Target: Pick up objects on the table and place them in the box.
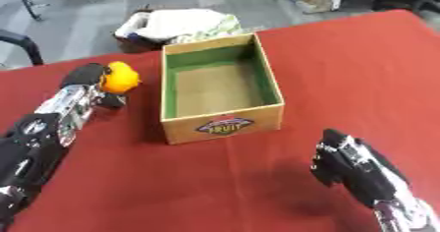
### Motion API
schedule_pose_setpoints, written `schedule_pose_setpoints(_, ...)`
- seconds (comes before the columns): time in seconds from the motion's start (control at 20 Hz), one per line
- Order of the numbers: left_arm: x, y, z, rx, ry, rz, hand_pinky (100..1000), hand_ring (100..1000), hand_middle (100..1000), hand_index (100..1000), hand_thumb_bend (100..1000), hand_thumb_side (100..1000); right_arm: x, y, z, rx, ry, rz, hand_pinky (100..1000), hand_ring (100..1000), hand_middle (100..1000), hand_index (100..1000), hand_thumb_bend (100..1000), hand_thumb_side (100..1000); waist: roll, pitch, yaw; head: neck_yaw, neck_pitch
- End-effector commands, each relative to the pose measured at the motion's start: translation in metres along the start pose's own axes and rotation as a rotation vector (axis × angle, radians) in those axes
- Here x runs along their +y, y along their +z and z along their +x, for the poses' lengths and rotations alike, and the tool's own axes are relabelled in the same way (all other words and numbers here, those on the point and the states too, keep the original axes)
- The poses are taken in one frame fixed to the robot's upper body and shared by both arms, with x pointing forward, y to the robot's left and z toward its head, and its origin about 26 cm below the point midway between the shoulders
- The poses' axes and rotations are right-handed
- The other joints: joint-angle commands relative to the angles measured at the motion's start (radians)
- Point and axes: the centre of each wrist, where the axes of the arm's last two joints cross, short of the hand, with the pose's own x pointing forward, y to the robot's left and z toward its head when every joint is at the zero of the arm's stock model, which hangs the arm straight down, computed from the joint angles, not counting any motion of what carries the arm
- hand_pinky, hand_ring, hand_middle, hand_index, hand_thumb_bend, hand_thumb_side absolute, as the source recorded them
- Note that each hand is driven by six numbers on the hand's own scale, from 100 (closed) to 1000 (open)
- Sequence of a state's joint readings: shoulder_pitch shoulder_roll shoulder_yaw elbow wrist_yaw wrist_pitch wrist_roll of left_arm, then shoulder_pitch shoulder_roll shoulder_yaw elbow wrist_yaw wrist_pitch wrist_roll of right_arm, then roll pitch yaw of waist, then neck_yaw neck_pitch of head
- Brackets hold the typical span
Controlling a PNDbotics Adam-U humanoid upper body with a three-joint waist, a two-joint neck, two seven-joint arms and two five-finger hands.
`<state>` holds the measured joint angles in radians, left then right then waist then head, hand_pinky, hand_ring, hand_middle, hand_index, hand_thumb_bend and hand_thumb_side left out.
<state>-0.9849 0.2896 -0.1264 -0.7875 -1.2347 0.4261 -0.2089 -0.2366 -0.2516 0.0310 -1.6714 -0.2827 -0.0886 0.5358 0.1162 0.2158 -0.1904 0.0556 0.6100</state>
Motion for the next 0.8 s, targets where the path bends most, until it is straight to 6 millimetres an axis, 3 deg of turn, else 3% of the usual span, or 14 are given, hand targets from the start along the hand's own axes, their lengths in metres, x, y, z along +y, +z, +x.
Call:
schedule_pose_setpoints(0.05,0.007,-0.001,-0.001,0.020,-0.028,0.080,598,544,552,681,230,331,-0.002,-0.004,0.010,-0.030,0.028,0.009,100,100,100,100,100,807,-0.008,-0.013,-0.001,0.002,-0.016)
schedule_pose_setpoints(0.25,0.005,-0.001,-0.003,0.052,-0.063,0.188,491,407,392,519,107,263,-0.002,-0.004,0.010,-0.030,0.027,0.007,100,100,100,100,100,808,-0.008,-0.012,-0.001,0.000,-0.025)
schedule_pose_setpoints(0.35,0.004,-0.001,-0.004,0.061,-0.077,0.230,453,354,328,456,100,242,-0.002,-0.004,0.010,-0.029,0.027,0.006,100,100,100,100,100,809,-0.008,-0.012,-0.001,0.000,-0.026)
schedule_pose_setpoints(0.4,0.005,-0.002,-0.004,0.066,-0.082,0.256,395,274,226,356,100,239,-0.002,-0.004,0.010,-0.029,0.027,0.005,100,100,100,100,100,809,-0.008,-0.012,0.000,0.000,-0.027)
schedule_pose_setpoints(0.5,0.007,-0.002,-0.005,0.077,-0.084,0.322,359,209,136,263,100,247,-0.002,-0.004,0.010,-0.027,0.028,0.003,100,100,100,100,100,810,-0.008,-0.011,0.000,0.000,-0.028)
schedule_pose_setpoints(0.6,0.011,-0.001,-0.006,0.083,-0.074,0.392,332,169,100,200,100,261,-0.002,-0.004,0.010,-0.026,0.029,0.001,100,100,100,100,100,811,-0.008,-0.011,0.001,0.000,-0.029)
schedule_pose_setpoints(0.8,0.031,0.002,-0.006,0.071,-0.018,0.525,322,156,100,190,100,296,-0.002,-0.003,0.009,-0.022,0.031,-0.002,100,100,100,100,100,811,-0.006,-0.012,0.003,-0.002,-0.027)
